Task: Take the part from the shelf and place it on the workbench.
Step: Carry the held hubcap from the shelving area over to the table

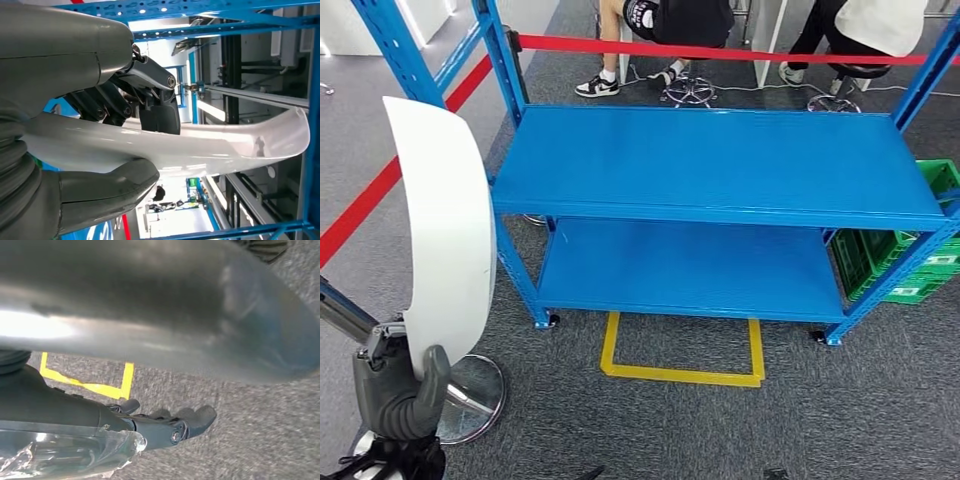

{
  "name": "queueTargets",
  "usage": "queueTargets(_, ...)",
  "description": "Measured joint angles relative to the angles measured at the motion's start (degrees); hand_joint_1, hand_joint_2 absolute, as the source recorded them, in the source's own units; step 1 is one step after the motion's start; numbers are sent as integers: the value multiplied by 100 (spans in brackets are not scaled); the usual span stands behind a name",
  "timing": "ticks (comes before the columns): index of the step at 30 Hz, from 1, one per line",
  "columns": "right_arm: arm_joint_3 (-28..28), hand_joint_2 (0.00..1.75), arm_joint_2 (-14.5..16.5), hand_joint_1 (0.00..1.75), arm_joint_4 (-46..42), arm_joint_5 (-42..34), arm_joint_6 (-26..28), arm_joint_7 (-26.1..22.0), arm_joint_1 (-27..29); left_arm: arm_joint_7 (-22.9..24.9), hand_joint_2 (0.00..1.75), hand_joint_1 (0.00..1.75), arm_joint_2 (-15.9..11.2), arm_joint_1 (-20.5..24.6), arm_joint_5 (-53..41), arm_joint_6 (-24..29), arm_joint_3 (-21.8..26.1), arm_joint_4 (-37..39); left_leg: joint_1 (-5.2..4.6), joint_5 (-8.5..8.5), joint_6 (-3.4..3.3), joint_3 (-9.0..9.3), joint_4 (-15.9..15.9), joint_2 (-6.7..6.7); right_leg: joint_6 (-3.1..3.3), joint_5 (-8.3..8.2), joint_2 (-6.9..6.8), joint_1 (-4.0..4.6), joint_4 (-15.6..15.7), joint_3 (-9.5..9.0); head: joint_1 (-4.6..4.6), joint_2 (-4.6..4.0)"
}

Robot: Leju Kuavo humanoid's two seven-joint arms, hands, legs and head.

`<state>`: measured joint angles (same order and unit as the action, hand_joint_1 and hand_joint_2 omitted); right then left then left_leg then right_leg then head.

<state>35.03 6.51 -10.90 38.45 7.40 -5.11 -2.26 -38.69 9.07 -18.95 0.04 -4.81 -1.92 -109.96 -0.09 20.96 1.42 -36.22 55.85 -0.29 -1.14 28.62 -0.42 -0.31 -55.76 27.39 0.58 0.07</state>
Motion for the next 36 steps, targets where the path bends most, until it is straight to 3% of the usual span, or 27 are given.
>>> queueTargets(2, 22, 0, 12, 0, 0, 12, -1, -2, 4, 0, 175, 175, -4, -14, 9, -13, 2, 0, 14, 525, 66, -138, 433, -4, 73, -138, -23, -17, 9, 122, 24, 0)
queueTargets(4, 35, 0, 17, 0, -1, 17, -4, -33, 4, 0, 175, 175, -6, -19, 21, -38, 9, 0, 23, 1072, 114, -303, 1176, -4, 97, -282, -26, -17, -1, 285, 40, 0)
queueTargets(5, 45, 0, 24, 0, -1, -16, -41, -86, 8, -1, 175, 175, -6, -24, 26, -54, 17, 0, 25, 1153, 129, -327, 1460, -4, 93, -353, -27, -17, -12, 381, 39, 0)
queueTargets(6, 69, 0, 33, 0, -1, -98, -126, -184, 11, -1, 175, 175, -5, -29, 29, -68, 32, 0, 27, 1099, 135, -274, 1580, -4, 84, -417, -28, -18, -28, 480, 39, 0)
queueTargets(7, 120, 0, 45, 0, -1, -223, -258, -337, 13, -1, 175, 175, -3, -39, 29, -81, 51, -2, 29, 952, 135, -123, 1503, -4, 70, -475, -28, -20, -46, 576, 40, 0)
queueTargets(9, 264, 0, 72, 0, -1, -454, -527, -681, 11, -1, 175, 175, 6, -72, 20, -121, 109, -18, 28, 713, 112, 439, 847, -3, 36, -576, -23, -15, -84, 725, 42, 0)
queueTargets(11, 380, 0, 97, 0, -1, -521, -627, -882, 10, 0, 175, 175, 28, -102, 16, -204, 187, -59, 15, 739, 47, 973, 73, -7, -14, -682, -18, 1, -113, 821, 40, 0)
queueTargets(12, 420, 0, 104, 0, -1, -524, -636, -924, 11, -1, 175, 175, 43, -116, 22, -245, 229, -77, 2, 780, 6, 1095, -145, -10, -44, -741, -20, 4, -111, 855, 42, 0)
queueTargets(13, 456, 0, 109, 0, -1, -525, -638, -944, 15, -1, 175, 175, 56, -134, 31, -271, 269, -90, -9, 782, -42, 1097, -235, -12, -77, -803, -21, -1, -103, 880, 40, 0)
queueTargets(15, 515, 0, 110, 0, -1, -527, -639, -962, 34, -2, 175, 175, 82, -169, 46, -288, 331, -96, -6, 696, -131, 1005, -244, -3, -141, -766, -12, -22, -137, 951, 43, 0)
queueTargets(17, 553, 0, 110, 0, -1, -532, -639, -968, 52, -2, 175, 175, 108, -181, 53, -292, 367, -100, 9, 580, -209, 898, -252, 7, -187, -329, 6, -33, -554, 1103, 15, 0)
queueTargets(19, 584, 0, 113, 0, -1, -536, -640, -970, 49, -2, 175, 175, 125, -185, 57, -297, 391, -102, 5, 467, -238, 761, -240, 9, -217, 202, 14, -34, -1334, 1288, -15, 0)
queueTargets(20, 595, 0, 115, 0, -1, -535, -641, -971, 45, -2, 175, 175, 129, -186, 55, -300, 401, -103, 5, 412, -236, 689, -231, 9, -229, 315, 15, -36, -1643, 1325, -17, 0)
queueTargets(21, 603, 0, 117, 0, -1, -531, -642, -972, 45, -2, 175, 175, 136, -187, 46, -301, 410, -103, 7, 362, -231, 615, -221, 16, -238, 295, 15, -38, -1778, 1279, -17, 0)
queueTargets(22, 608, 0, 118, 0, -1, -527, -642, -976, 43, -2, 175, 175, 145, -189, 22, -298, 417, -102, 12, 317, -220, 544, -208, 31, -247, 170, 10, -43, -1695, 1133, -19, 0)
queueTargets(24, 631, 0, 124, 0, -2, -557, -652, -994, 20, -2, 175, 175, 169, -197, -74, -242, 431, -102, 16, 256, -178, 422, -169, 69, -292, -81, -100, -53, -1001, 599, -23, 0)
queueTargets(25, 650, 0, 134, 0, -4, -593, -664, -1004, -6, -2, 175, 175, 183, -205, -124, -185, 435, -105, 5, 240, -148, 376, -139, 98, -303, -99, -178, -45, -585, 322, -34, 0)
queueTargets(27, 712, 0, 157, 0, -9, -679, -681, -1014, -50, -2, 175, 175, 205, -217, -183, -56, 440, -112, -30, 206, -91, 334, -91, 174, -262, -7, -273, -28, -128, 78, -29, 0)
queueTargets(29, 795, 0, 162, 0, -11, -749, -660, -1012, -49, -2, 175, 175, 215, -223, -180, 19, 441, -115, -31, 180, -41, 323, -68, 261, -134, -20, -192, -20, -115, 135, -12, 0)
queueTargets(31, 881, 0, 161, 0, -12, -806, -630, -1033, -32, -2, 175, 175, 229, -229, -169, 32, 449, -114, -12, 349, 18, 250, 100, 243, -13, -77, -101, -19, -123, 185, -3, 0)
queueTargets(34, 981, 0, 158, 0, -16, -889, -620, -1125, -35, 1, 175, 175, 287, -228, -243, 32, 515, -11, -1, 1007, 63, -144, 1113, 125, 102, -188, 50, -3, -121, 296, 15, 0)
queueTargets(35, 1017, 0, 158, 0, -17, -923, -617, -1139, -33, 8, 175, 175, 309, -222, -289, 66, 538, 71, -2, 1141, 56, -265, 1444, 110, 115, -219, 107, 11, -122, 338, 15, 0)
queueTargets(36, 1061, 0, 158, 0, -18, -959, -605, -1138, -30, 21, 175, 175, 327, -214, -328, 112, 555, 161, -5, 1163, 35, -310, 1610, 99, 121, -247, 164, 28, -123, 373, 16, 0)
